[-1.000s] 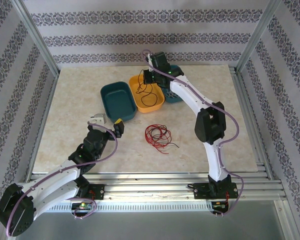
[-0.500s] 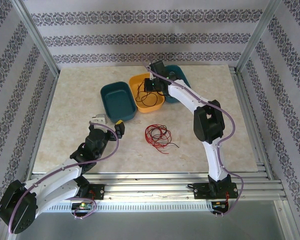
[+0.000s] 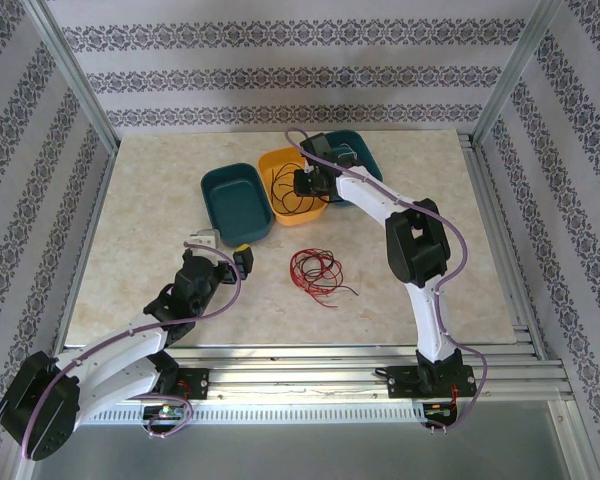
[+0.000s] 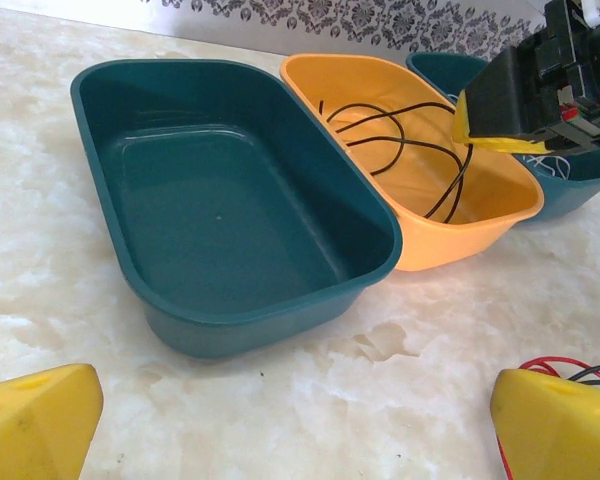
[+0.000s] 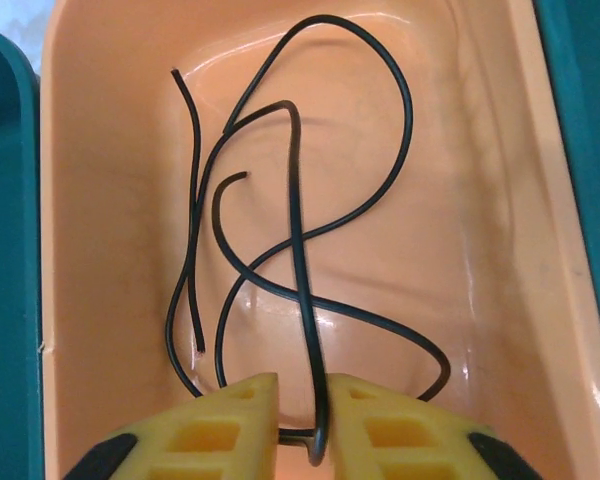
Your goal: Untangle the cables
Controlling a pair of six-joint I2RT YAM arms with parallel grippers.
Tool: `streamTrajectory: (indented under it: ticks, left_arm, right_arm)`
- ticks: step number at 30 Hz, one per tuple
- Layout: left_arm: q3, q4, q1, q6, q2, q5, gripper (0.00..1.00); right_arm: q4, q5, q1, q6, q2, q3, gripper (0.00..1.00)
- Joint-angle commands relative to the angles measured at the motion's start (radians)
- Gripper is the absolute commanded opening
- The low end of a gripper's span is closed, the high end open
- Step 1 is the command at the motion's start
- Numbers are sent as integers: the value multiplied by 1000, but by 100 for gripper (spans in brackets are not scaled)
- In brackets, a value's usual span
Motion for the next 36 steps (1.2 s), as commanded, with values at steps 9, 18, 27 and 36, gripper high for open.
streamTrajectory:
  ticks: [9,18,27,36]
  left_arm:
    - [52,25,16,-3,38,47,99]
    - [96,11,19,10,94,113,99]
    - [202,-43,19,7,238,244,99]
    - [360,-163,11,-62,455,377,99]
  right_arm:
    - [-23,77,-16,-25,-163,-78,38]
    - [-22,87,-8,-3,-323,-240,42]
    - [-59,93,10,95,-560,-521,43]
    - [-126,-31,15,164,-690,-706,39]
